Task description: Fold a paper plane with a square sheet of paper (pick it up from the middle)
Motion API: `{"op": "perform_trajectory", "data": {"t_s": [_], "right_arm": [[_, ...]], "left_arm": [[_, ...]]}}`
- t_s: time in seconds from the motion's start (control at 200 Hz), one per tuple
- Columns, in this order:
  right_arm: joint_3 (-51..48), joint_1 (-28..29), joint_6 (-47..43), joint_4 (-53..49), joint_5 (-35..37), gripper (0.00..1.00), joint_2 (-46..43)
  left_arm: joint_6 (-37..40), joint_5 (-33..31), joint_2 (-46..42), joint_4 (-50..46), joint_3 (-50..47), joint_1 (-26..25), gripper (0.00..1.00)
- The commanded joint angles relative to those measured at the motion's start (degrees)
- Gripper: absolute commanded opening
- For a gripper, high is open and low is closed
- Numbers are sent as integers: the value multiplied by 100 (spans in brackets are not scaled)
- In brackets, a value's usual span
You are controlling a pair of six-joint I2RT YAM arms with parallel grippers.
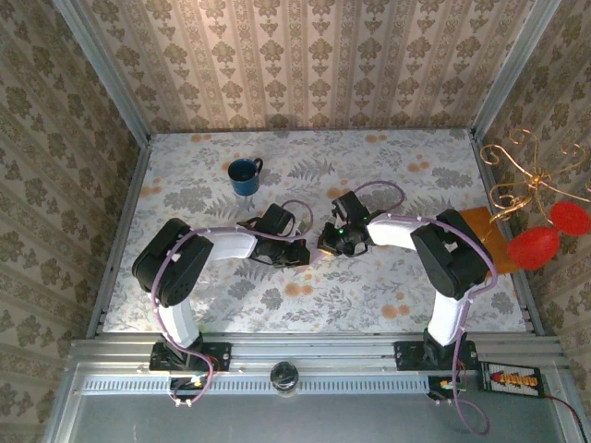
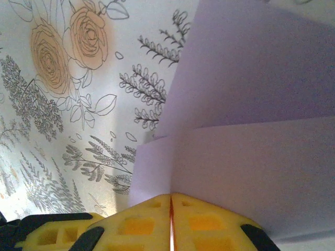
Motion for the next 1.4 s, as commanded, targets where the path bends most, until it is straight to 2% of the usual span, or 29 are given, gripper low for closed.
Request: {"op": "perform_trajectory", "data": {"t_s": [0.0,0.535,0.66,0.745,0.845,0.925,1.01,1.175,1.395], "right_arm": [[138,-173,-326,-460,219,9,-205],[317,-408,-753,-862,632,10,-299],[353,-408,-835,-955,697,14,-582],[317,-398,-917,-1090,917,20,-950],[221,-387,-1019,-1355,1443,34,-1278],[147,-390,-1045,-1562,1856,48,-1320],[132,-390,-990,-1678,2004,56,-1250],[183,-331,-853,-1572,1831,67,-989],[543,-27,-1004,-1575,1883,74,-468]], "left_arm": [[145,-229,86,-475,55,-40,4],[273,-207,132,-642,144,-57,4],[271,-205,172,-660,158,-75,4],[277,-204,192,-681,190,-86,4],[290,-197,199,-695,223,-93,4],[294,-204,206,-700,241,-97,4],[307,-209,212,-713,258,-106,4],[312,-212,214,-717,258,-106,4],[313,-214,195,-717,251,-106,4]]}}
